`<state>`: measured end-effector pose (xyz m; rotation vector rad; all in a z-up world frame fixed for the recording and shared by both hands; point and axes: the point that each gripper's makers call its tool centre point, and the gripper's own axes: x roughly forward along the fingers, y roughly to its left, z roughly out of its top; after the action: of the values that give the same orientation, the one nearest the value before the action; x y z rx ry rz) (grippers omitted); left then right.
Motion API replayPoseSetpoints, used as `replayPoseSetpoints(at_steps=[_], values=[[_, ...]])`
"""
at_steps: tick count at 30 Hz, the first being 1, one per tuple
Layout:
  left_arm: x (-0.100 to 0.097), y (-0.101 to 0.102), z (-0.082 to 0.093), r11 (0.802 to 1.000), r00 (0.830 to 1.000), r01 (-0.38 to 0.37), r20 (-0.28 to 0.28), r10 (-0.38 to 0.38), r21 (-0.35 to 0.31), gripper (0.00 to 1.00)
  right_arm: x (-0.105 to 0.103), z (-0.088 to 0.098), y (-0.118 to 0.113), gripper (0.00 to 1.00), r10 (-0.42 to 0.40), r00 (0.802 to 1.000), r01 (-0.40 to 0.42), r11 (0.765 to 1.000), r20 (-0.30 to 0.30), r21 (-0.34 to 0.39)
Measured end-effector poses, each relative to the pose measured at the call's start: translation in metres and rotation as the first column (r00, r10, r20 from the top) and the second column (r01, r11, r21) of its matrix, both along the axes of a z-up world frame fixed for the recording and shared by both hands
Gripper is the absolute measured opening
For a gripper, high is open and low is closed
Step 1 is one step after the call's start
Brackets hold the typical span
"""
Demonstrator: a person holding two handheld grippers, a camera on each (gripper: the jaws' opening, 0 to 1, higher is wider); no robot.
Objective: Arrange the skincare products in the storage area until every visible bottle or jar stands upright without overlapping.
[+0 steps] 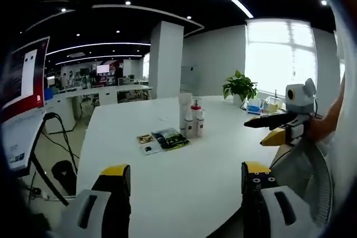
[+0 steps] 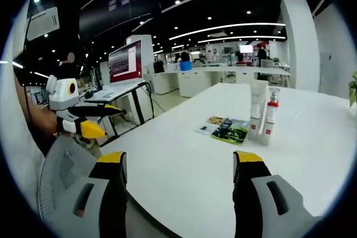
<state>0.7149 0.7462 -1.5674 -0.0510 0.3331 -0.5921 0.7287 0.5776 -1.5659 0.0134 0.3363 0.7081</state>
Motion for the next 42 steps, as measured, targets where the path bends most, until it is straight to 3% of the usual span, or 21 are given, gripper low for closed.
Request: replayPoseSetpoints(at_steps=[10, 19, 24, 28, 34, 42], values=[[-0.006, -0.006, 0.004, 1.000, 1.000, 0.010, 0.030, -0.010, -0.012, 0.83, -0.003, -0.001, 0.002, 0.75, 0.010, 1.000, -0.010, 1.000, 0.007, -0.015], [-0.009, -0.010, -0.005, 0.999, 0.999, -0.006, 0.043, 0.004, 0.043, 0.82, -0.002, -0.002, -0.003, 0.75, -0.006, 1.000, 0.006, 1.000, -0.001, -0.013], [-0.015, -0.018, -0.019, 0.993, 0.997, 0.050, 0.047, -0.055, 0.108, 0.82, -0.001, -0.004, -0.001, 0.74, -0.004, 1.000, 0.004, 1.000, 0.000, -0.030], [-0.016, -0.019, -0.027, 0.987, 0.997, 0.054, 0.037, -0.060, 0.148, 0.79, -0.002, 0.000, -0.002, 0.73, -0.009, 1.000, 0.009, 1.000, 0.024, -0.027], [-0.011, -0.009, -0.025, 0.987, 0.998, 0.003, 0.066, -0.014, 0.163, 0.72, -0.001, 0.008, -0.005, 0.73, -0.032, 0.998, 0.033, 0.999, 0.051, -0.005], [-0.011, -0.008, -0.028, 0.979, 0.997, 0.004, 0.080, -0.021, 0.204, 0.70, 0.000, 0.006, -0.005, 0.72, -0.033, 0.998, 0.034, 0.999, 0.054, -0.019]])
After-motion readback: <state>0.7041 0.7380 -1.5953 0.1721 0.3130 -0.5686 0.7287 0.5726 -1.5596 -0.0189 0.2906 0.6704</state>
